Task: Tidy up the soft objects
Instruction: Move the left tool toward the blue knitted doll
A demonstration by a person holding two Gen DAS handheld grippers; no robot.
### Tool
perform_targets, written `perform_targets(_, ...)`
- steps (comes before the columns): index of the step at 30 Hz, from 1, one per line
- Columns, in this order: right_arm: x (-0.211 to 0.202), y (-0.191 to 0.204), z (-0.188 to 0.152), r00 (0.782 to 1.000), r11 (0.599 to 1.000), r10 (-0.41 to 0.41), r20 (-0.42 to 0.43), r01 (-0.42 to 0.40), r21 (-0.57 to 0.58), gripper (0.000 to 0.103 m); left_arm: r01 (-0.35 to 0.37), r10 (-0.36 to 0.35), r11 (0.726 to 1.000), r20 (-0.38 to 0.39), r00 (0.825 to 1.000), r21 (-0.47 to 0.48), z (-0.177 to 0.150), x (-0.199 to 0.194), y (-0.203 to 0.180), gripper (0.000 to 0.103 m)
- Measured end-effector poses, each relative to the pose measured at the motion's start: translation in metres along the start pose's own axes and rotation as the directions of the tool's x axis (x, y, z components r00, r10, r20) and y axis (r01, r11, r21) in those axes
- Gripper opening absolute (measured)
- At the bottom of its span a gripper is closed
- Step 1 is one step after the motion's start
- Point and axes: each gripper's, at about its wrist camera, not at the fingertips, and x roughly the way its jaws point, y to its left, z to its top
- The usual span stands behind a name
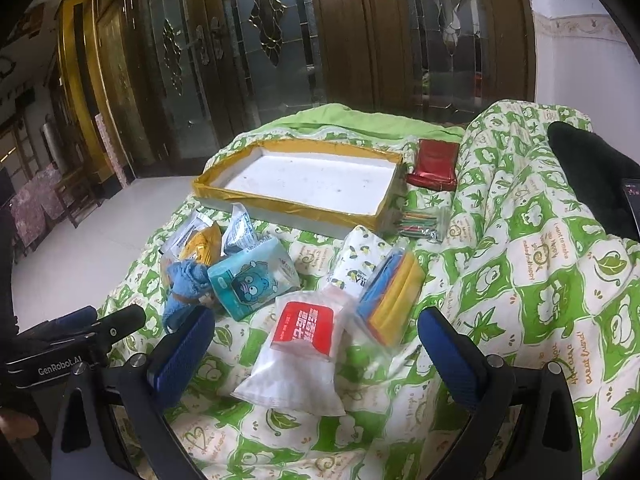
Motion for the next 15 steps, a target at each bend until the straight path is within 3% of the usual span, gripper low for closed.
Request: perform_targets(15, 0.0034, -0.0030, -0.0004, 0.999, 1.000, -0.016, -0.030, 0.016, 0.018, 0.102, -0.001, 0.001, 1.000, 0.000, 1.000, -0.002, 0.0001, -0.0001, -0.0009, 0.103)
